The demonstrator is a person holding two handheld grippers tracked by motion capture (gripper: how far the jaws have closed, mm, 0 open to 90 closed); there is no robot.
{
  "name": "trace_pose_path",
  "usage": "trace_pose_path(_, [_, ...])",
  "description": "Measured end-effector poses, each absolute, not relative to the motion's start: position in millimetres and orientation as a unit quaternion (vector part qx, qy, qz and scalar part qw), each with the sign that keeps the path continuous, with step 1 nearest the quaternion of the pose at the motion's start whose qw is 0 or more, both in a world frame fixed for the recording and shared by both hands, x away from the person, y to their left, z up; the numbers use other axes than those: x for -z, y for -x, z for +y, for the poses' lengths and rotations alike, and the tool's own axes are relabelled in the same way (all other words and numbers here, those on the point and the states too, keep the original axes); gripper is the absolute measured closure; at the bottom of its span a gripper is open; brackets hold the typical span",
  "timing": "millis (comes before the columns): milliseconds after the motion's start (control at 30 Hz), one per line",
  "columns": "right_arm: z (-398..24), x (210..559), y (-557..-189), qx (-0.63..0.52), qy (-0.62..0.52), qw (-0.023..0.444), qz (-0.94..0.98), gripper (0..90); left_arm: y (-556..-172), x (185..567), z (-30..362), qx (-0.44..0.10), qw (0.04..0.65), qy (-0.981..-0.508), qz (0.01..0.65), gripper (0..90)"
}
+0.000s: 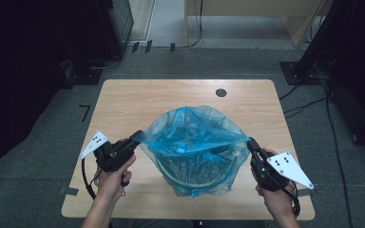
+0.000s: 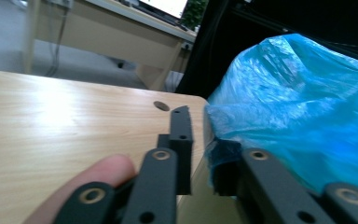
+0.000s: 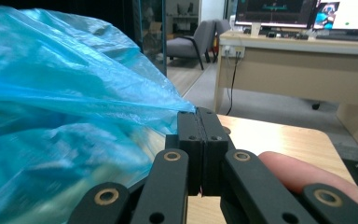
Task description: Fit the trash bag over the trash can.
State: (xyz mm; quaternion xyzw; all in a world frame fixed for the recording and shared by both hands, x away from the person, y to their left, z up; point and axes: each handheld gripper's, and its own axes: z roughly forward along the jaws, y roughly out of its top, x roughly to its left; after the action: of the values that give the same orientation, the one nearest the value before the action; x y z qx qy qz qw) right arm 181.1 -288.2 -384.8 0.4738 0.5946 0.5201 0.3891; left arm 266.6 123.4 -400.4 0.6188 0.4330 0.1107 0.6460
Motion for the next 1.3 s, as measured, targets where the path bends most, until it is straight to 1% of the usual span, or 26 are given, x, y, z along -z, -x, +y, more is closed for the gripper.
trace_pose_path(67, [-289,385,-193,-0.513,-0.477,0.376,0.606,90.0,-276,400,117,-0.106,0.64,-0.629,0.428,73.3])
trace_pose_path(133, [-290,387,-204,-0.511,-0.485,0.36,0.612,90.0,-284,403,109,-0.102,0.636,-0.636,0.426,72.3])
trace_pose_path(167, [-289,389,-209,-0.508,-0.489,0.354,0.614,90.0,-287,405,106,-0.098,0.633,-0.639,0.426,73.6])
trace_pose_path(267, [-286,397,-220,-0.499,-0.497,0.341,0.623,90.0,-297,415,96,-0.072,0.622,-0.643,0.441,82.1])
trace_pose_path(400, [-283,413,-232,-0.491,-0.518,0.3,0.633,90.0,-307,434,85,-0.021,0.602,-0.648,0.467,89.4])
trace_pose_path(533, [-280,431,-239,-0.486,-0.537,0.262,0.638,90.0,-310,451,78,0.008,0.581,-0.659,0.477,90.0])
trace_pose_path(633, [-275,436,-239,-0.487,-0.532,0.256,0.643,90.0,-310,457,80,0.023,0.58,-0.655,0.484,90.0])
trace_pose_path(733, [-271,435,-240,-0.49,-0.532,0.256,0.642,90.0,-313,461,80,0.038,0.565,-0.659,0.495,90.0])
trace_pose_path(833, [-273,429,-240,-0.508,-0.532,0.255,0.628,90.0,-315,472,79,0.037,0.541,-0.67,0.508,90.0])
trace_pose_path(933, [-274,422,-239,-0.518,-0.524,0.264,0.622,90.0,-314,481,78,0.039,0.536,-0.671,0.511,89.7])
trace_pose_path(967, [-273,422,-239,-0.515,-0.523,0.268,0.625,90.0,-313,481,78,0.034,0.537,-0.669,0.512,89.5])
trace_pose_path(1033, [-270,423,-239,-0.501,-0.524,0.279,0.63,90.0,-310,478,79,0.004,0.535,-0.672,0.512,89.4])
trace_pose_path(1167, [-265,437,-246,-0.478,-0.533,0.275,0.642,90.0,-300,468,81,-0.04,0.569,-0.653,0.498,87.5])
trace_pose_path(1300, [-260,457,-250,-0.47,-0.535,0.252,0.656,90.0,-303,467,78,-0.046,0.553,-0.659,0.507,87.3])
